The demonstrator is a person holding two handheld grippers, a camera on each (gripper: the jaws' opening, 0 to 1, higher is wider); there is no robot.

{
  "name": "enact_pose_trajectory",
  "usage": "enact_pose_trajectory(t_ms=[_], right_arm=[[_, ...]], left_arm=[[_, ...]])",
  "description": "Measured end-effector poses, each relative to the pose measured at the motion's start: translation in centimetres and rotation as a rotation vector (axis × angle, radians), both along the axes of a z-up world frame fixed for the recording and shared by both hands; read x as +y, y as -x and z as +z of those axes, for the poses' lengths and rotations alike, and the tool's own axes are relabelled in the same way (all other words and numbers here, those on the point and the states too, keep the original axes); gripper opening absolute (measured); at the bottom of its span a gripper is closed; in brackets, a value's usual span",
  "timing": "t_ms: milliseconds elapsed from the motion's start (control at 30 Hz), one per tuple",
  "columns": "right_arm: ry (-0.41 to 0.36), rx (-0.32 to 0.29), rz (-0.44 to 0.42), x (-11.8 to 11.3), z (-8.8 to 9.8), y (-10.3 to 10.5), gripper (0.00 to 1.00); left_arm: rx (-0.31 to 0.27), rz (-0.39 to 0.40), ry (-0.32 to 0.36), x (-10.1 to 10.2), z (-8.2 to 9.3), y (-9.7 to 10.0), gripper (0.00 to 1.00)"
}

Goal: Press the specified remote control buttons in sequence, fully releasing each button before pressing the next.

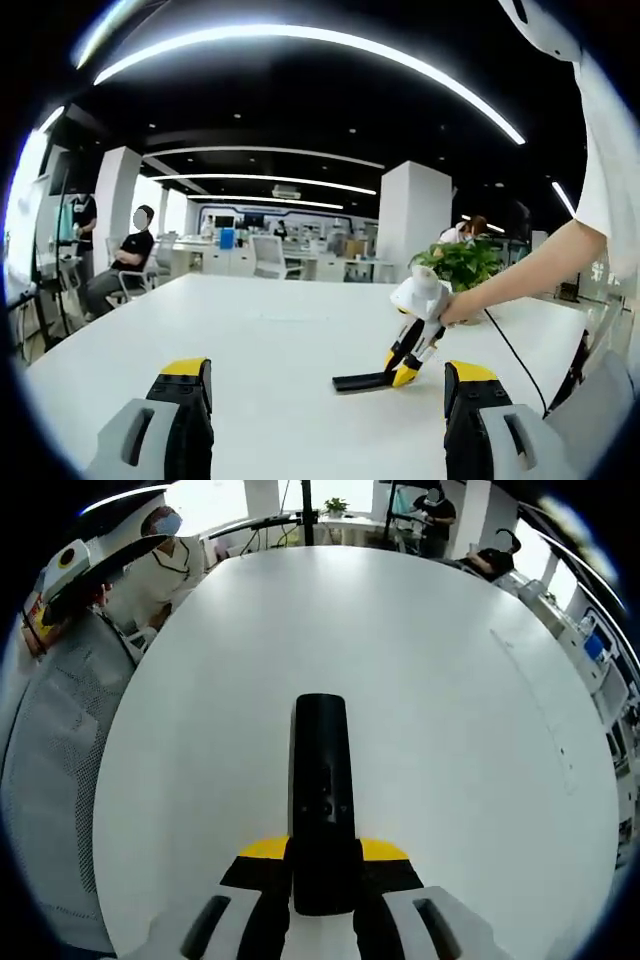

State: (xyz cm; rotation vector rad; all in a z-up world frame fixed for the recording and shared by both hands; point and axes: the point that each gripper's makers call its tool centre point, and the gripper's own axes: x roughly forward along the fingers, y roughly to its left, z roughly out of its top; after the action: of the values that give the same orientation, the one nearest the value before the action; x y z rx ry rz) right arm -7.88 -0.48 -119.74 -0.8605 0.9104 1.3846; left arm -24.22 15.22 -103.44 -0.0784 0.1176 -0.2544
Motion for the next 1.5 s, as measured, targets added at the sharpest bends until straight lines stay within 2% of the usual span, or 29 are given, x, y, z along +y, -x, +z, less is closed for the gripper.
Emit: enact_pose_trajectory(t_ms=[600, 833, 933, 1000, 1100, 1167, 1267, 1400, 1500], right_arm=[[0.024, -0.022, -0.014, 0.4, -0.1, -3.5, 0.21], [0.018, -0.014, -0.034, 0.4, 0.0, -3.4, 0.22], [-0.029, -0.005, -0.096, 0.4, 0.1, -3.4, 0.23], [-0.079, 0.017, -0.175, 0.7, 0.2, -3.3, 0.27], [-0.190, 0.069, -0.364, 1.1, 0.6, -3.6, 0.39], [-0.249, 0.082, -0.441, 1.1, 0.7, -3.7, 0.47], [-0.252, 0.056, -0.450, 0.3, 0.6, -3.2, 0.52], [-0.278, -0.020, -0.472, -0.5, 0.8, -2.1, 0.62], [-0.280, -0.046, -0.498, -1.3, 0.8, -0.9, 0.69]], left_arm=[[0.016, -0.010, -0.007, -0.2, -0.4, 0.0, 1.00], [0.014, -0.008, -0.007, -0.1, -0.3, 0.0, 1.00], [0.012, -0.010, -0.006, -0.2, -0.3, 0.0, 1.00], [0.007, -0.008, -0.002, -0.2, -0.2, 0.0, 1.00], [0.005, -0.008, -0.003, -0.2, -0.1, 0.0, 1.00], [0.006, -0.010, -0.005, -0.2, -0.2, 0.0, 1.00], [0.002, -0.012, -0.003, -0.2, -0.1, 0.0, 1.00], [0.006, -0.023, -0.006, -0.4, -0.2, 0.1, 1.00], [0.007, -0.031, -0.013, -0.6, -0.2, 0.2, 1.00]])
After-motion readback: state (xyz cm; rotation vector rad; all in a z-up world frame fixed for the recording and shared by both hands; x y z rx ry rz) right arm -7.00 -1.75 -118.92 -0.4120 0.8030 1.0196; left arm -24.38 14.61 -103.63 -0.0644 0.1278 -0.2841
